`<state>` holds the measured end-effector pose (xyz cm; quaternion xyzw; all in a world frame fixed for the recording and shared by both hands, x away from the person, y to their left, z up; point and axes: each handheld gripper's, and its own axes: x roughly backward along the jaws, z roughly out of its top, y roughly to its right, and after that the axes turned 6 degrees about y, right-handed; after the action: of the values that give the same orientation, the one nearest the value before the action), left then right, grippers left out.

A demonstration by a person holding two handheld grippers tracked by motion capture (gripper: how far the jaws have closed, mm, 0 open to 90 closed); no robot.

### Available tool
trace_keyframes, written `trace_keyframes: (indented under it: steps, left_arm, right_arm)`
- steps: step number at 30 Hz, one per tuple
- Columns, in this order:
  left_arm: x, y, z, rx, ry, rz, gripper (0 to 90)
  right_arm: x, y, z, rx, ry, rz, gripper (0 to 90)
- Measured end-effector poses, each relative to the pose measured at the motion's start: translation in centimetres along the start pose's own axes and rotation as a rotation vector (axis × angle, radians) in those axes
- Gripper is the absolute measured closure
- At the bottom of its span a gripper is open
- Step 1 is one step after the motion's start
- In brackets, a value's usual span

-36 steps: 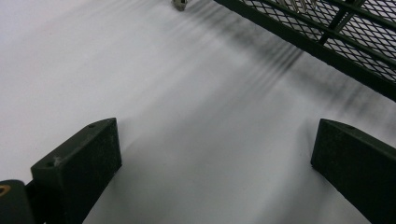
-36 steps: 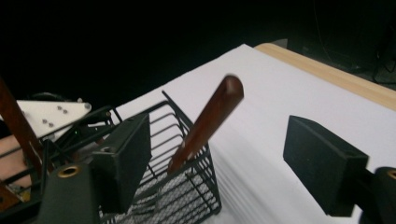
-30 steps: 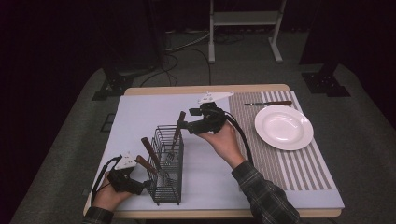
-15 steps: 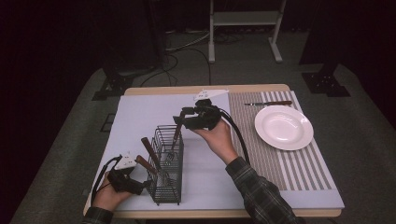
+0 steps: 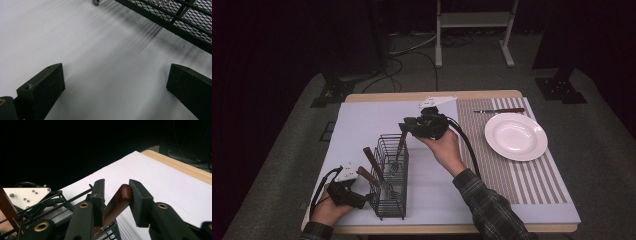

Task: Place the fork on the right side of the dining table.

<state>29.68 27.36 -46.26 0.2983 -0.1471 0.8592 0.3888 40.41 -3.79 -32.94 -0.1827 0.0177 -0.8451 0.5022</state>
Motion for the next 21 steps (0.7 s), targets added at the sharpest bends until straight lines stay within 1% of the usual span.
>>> trace_keyframes:
  steps: [2, 3, 4, 7, 14, 15, 16, 21]
  left_arm:
    - [0.0, 0.0, 0.0, 0.002, 0.002, 0.001, 0.0]
    - [0.0, 0.0, 0.0, 0.002, 0.002, 0.001, 0.0]
    - [0.0, 0.0, 0.0, 0.002, 0.001, 0.001, 0.0]
    - [0.0, 0.0, 0.0, 0.001, -0.002, 0.0, 0.0]
    - [0.0, 0.0, 0.0, 0.001, -0.001, 0.001, 0.0]
    - [0.0, 0.0, 0.0, 0.002, 0.0, 0.002, 0.0]
    - [0.0, 0.0, 0.0, 0.0, -0.002, 0.001, 0.0]
    - [0.0, 0.0, 0.0, -0.001, -0.002, 0.001, 0.0]
  right_arm:
    - [0.0, 0.0, 0.0, 0.003, 0.001, 0.0, 68.1]
    - [0.2, -0.2, 0.1, 0.001, 0.005, 0.005, 71.3]
    - [0.3, -0.3, 0.1, 0.005, 0.008, 0.009, 72.5]
    - [0.5, -0.5, 0.2, 0.011, 0.01, 0.023, 73.7]
    - [1.2, -1.4, 0.5, 0.007, 0.007, 0.062, 76.6]
    - [1.2, -1.4, 0.5, 0.007, 0.007, 0.062, 76.6]
    - [1.3, -1.5, 0.5, 0.003, 0.009, 0.082, 77.6]
    - [1.5, -1.9, 0.7, -0.003, 0.014, 0.124, 79.4]
